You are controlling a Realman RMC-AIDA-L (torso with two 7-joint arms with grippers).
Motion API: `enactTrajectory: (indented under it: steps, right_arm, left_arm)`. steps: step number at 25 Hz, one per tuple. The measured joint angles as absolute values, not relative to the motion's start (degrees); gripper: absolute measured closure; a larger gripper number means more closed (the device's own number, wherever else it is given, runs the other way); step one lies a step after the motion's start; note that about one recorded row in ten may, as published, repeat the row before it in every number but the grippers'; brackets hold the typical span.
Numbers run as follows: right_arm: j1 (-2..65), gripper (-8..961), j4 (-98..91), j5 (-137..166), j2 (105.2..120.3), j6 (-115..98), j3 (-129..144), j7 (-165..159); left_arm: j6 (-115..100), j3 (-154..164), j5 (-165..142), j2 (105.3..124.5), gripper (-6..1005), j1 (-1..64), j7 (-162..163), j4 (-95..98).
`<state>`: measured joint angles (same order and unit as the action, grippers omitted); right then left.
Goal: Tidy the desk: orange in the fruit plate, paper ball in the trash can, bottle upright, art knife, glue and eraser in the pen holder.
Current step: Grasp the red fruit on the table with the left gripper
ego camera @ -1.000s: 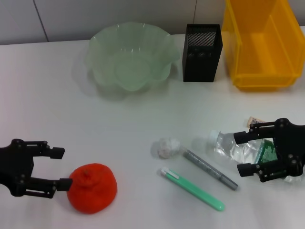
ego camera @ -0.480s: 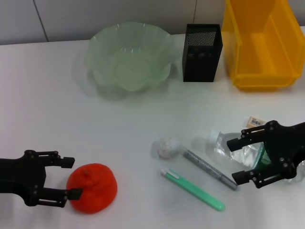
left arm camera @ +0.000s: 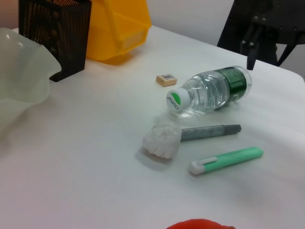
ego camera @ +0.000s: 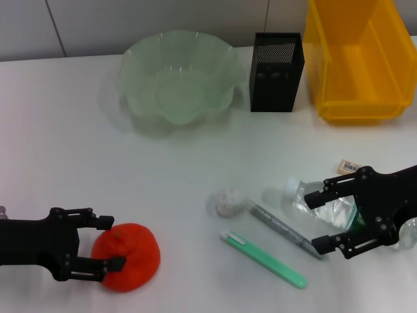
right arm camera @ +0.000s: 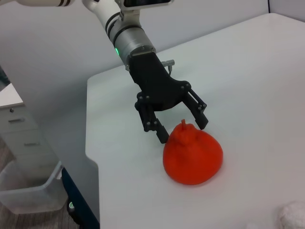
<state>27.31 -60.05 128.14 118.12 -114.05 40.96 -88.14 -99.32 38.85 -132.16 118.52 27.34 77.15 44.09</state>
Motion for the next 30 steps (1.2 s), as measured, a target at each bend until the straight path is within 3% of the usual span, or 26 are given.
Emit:
enactTrajectory:
  steps: [18,26,30]
  right_arm:
    - [26.99,190,-59.94,128.01,118.22,-112.84,40.96,-88.08]
    - [26.80,193,-59.94,127.87,118.37,-112.58,40.96,-88.09]
    - [26.73,194,-59.80,127.81,118.38,-112.44,40.95,-88.03]
  left_arm:
    - [-99.60,38.57,-131.45,118.41,287,27.06,74.15,42.53]
    - [-99.62,38.56,-131.24,118.38,744,26.81,74.09,42.53]
    - [-99.58,38.50,-131.23,118.38,765,26.81,74.09,42.53]
